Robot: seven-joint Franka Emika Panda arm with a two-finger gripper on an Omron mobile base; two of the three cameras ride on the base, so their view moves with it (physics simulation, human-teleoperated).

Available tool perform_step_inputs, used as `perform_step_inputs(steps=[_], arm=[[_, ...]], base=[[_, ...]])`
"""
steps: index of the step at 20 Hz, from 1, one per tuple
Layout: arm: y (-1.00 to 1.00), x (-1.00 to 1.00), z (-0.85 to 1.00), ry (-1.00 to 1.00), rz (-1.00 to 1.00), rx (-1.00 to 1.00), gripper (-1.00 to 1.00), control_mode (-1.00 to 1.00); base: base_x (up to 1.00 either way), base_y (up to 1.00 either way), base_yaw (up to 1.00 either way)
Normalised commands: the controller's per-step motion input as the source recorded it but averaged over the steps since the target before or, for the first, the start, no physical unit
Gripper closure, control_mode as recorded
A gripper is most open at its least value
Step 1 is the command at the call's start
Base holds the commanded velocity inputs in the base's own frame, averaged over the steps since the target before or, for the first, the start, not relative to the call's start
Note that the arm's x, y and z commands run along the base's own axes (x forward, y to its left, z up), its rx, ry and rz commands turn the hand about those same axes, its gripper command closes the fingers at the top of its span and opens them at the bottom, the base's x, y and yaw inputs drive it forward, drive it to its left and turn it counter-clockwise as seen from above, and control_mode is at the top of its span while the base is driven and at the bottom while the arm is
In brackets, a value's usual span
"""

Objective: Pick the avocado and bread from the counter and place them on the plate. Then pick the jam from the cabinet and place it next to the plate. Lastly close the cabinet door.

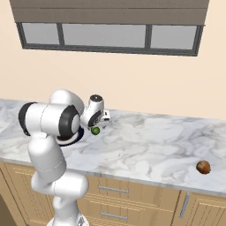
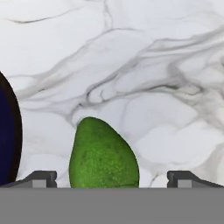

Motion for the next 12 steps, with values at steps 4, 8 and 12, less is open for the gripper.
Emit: perform_step_inputs(steps=[4, 8, 12], arm=[[0.01, 0.05, -0.17, 0.0, 0.0, 0.0, -1.0, -1.0], [0.06, 0.14, -0.17, 0.0, 0.0, -0.01, -1.0, -1.0], [0.08, 0.11, -0.22, 0.0, 0.0, -0.02, -1.0, -1.0]], base=[[0.0, 0.0, 0.0], [0.0, 0.0, 0.0], [0.0, 0.0, 0.0]])
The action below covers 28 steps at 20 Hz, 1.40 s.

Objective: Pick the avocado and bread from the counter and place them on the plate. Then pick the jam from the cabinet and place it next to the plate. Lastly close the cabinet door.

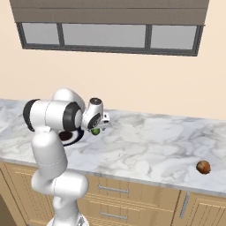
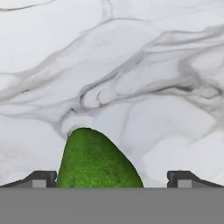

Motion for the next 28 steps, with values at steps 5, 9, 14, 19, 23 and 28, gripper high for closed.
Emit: perform_step_inputs(steps=[5, 9, 14, 19, 23, 28], arm=[[0.05, 0.02, -0.07, 0.0, 0.0, 0.0, 1.0, -1.0], [0.06, 0.0, 0.28, 0.01, -0.03, 0.0, 1.0, -1.0], [0.1, -0.01, 0.95, 0.12, -0.04, 0.0, 1.0, -1.0], [0.41, -0.36, 0.49, 0.2, 0.04, -0.07, 1.0, -1.0], [0.74, -0.49, 0.0, 0.11, 0.06, -0.05, 1.0, -1.0], [0.57, -0.29, -0.23, 0.08, 0.04, -0.01, 1.0, -1.0]], base=[[0.0, 0.0, 0.0], [0.0, 0.0, 0.0], [0.0, 0.0, 0.0], [0.0, 0.0, 0.0], [0.0, 0.0, 0.0], [0.0, 0.0, 0.0]])
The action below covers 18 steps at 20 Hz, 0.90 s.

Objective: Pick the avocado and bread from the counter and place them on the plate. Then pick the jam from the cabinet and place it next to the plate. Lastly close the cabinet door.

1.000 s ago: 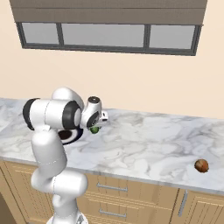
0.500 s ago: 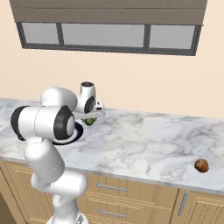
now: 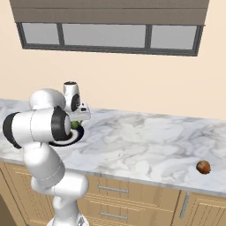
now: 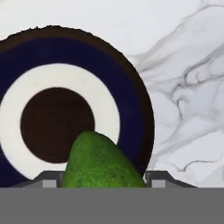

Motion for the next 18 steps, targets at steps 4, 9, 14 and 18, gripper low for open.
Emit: perform_step_inputs(steps=[4, 9, 14, 18], arm=[[0.23, -0.08, -0.45, -0.01, 0.02, -0.03, 1.0, -1.0], [0.33, 0.03, -0.17, -0.05, 0.0, 0.09, 1.0, -1.0], [0.11, 0.0, -0.02, 0.0, 0.0, 0.04, -1.0, -1.0], [0.0, 0.0, 0.09, 0.0, 0.0, 0.0, -1.0, -1.0]], base=[[0.0, 0.0, 0.0], [0.0, 0.0, 0.0], [0.0, 0.0, 0.0], [0.0, 0.0, 0.0]])
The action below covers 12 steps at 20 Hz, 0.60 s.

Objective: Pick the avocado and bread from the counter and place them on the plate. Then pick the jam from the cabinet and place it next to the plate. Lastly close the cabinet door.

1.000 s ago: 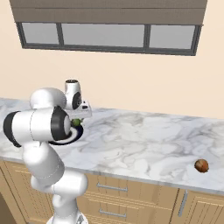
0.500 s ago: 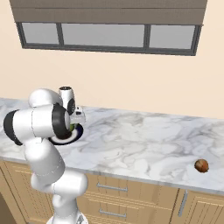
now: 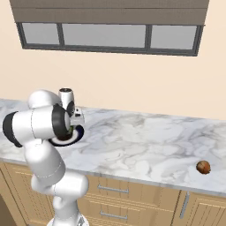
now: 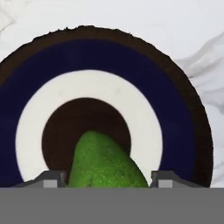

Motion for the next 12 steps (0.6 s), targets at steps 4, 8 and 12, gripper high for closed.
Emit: perform_step_inputs(steps=[4, 8, 12], arm=[[0.01, 0.0, 0.26, 0.0, 0.0, 0.0, -1.0, -1.0], [-0.02, -0.09, 0.47, 0.03, 0.0, 0.0, -1.0, -1.0], [-0.36, -0.49, 0.48, 0.05, -0.02, 0.0, -1.0, -1.0]], base=[[0.0, 0.0, 0.0], [0.0, 0.0, 0.0], [0.0, 0.0, 0.0]])
